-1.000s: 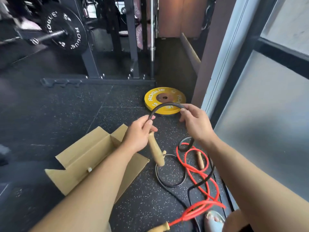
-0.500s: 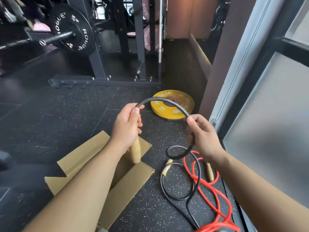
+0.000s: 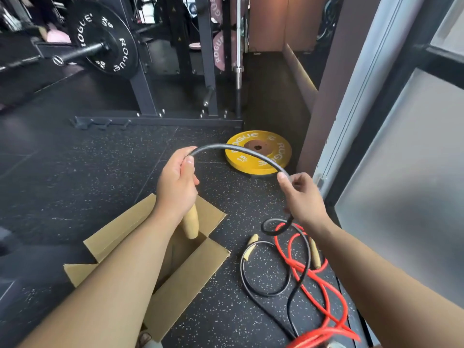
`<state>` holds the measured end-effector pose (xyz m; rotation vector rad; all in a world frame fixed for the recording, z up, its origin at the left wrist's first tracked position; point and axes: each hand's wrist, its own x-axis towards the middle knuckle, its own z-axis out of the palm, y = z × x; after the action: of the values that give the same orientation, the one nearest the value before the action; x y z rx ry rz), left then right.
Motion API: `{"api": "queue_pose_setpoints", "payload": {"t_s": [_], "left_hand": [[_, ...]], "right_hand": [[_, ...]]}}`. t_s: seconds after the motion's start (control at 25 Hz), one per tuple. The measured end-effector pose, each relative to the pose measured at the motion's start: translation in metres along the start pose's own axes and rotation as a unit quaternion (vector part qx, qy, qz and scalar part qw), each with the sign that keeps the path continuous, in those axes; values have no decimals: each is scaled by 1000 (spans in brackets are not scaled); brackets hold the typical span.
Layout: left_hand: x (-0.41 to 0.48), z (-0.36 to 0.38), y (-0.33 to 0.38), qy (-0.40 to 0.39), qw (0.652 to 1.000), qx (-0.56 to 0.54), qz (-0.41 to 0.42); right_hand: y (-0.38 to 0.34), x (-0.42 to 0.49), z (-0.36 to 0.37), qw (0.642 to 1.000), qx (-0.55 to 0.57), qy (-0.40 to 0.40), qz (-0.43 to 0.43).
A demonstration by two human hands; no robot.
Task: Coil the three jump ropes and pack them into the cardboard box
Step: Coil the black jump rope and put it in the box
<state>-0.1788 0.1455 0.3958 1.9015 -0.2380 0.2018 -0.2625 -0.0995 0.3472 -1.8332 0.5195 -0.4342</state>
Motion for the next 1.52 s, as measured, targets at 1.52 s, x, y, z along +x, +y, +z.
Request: {"api": "queue_pose_setpoints", "payload": {"t_s": [1.52], "left_hand": [[-39,20,14,-418,888,-171,-82]], "right_hand": [[-24,-27,-27,914,129,-383,32]]}}
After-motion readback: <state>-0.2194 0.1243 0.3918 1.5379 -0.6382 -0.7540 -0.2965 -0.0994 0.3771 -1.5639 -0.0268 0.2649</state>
